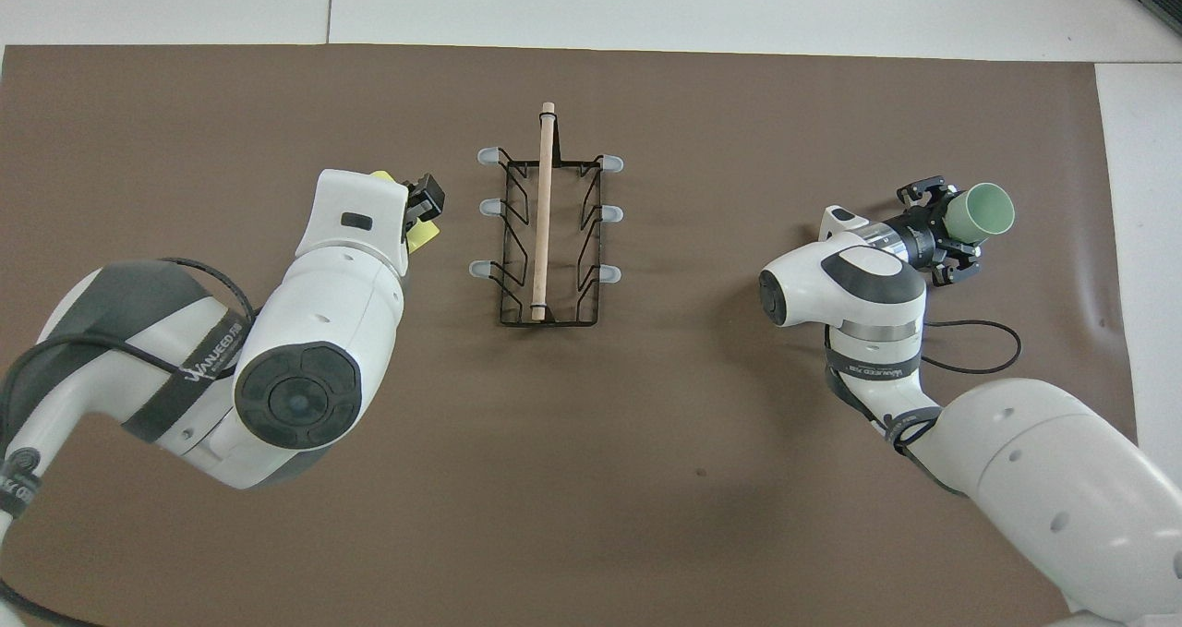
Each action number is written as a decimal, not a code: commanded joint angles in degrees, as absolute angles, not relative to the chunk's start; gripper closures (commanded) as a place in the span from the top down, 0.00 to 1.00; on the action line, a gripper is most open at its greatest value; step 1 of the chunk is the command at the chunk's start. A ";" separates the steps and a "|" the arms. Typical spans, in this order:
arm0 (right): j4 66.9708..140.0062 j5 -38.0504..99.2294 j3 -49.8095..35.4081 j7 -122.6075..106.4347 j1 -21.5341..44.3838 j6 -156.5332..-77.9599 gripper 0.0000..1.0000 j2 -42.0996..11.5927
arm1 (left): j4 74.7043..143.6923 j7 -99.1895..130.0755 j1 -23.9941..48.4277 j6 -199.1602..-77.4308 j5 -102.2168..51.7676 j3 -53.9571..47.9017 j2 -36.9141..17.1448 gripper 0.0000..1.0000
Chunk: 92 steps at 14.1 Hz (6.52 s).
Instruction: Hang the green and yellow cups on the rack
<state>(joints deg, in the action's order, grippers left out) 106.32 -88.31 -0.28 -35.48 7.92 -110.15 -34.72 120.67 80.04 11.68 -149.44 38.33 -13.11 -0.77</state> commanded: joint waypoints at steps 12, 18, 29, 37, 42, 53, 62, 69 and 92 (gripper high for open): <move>103.18 -28.69 -3.16 -48.17 7.74 -114.61 0.00 -11.35 | 126.56 102.13 11.78 -155.47 61.00 -19.69 -1.84 0.00; 102.74 -1.11 -2.99 -47.99 4.40 -114.96 0.00 -4.31 | 124.29 101.16 11.17 -155.83 60.82 -19.86 -2.11 1.00; 109.86 39.88 -2.90 -66.16 2.37 -123.30 0.00 -1.50 | 108.12 98.02 8.35 -155.92 58.01 -15.65 -9.31 1.00; 122.50 66.14 -2.99 -84.53 5.70 -130.31 0.08 5.09 | 103.63 46.58 7.29 -143.73 21.32 -11.79 -7.83 1.00; 125.85 88.98 -2.99 -93.15 15.44 -143.32 0.09 5.71 | 102.74 9.19 7.30 -124.75 2.39 -3.09 -0.02 1.00; 121.21 122.39 -3.25 -119.24 25.04 -150.91 0.09 -5.17 | 88.07 -8.51 7.03 -91.94 -0.88 4.22 -0.88 1.00; 117.51 127.00 -3.34 -124.01 27.16 -152.58 0.09 -10.10 | 91.85 -11.51 5.01 -90.26 -0.61 4.31 1.23 1.00; 118.38 134.10 -3.25 -131.73 26.63 -150.83 0.09 -11.25 | 92.37 -11.60 5.18 -89.91 -0.44 4.13 1.41 1.00; 121.20 147.75 -3.34 -141.06 27.95 -151.07 1.00 -14.77 | 92.29 -11.60 5.27 -89.91 -0.44 4.13 1.41 1.00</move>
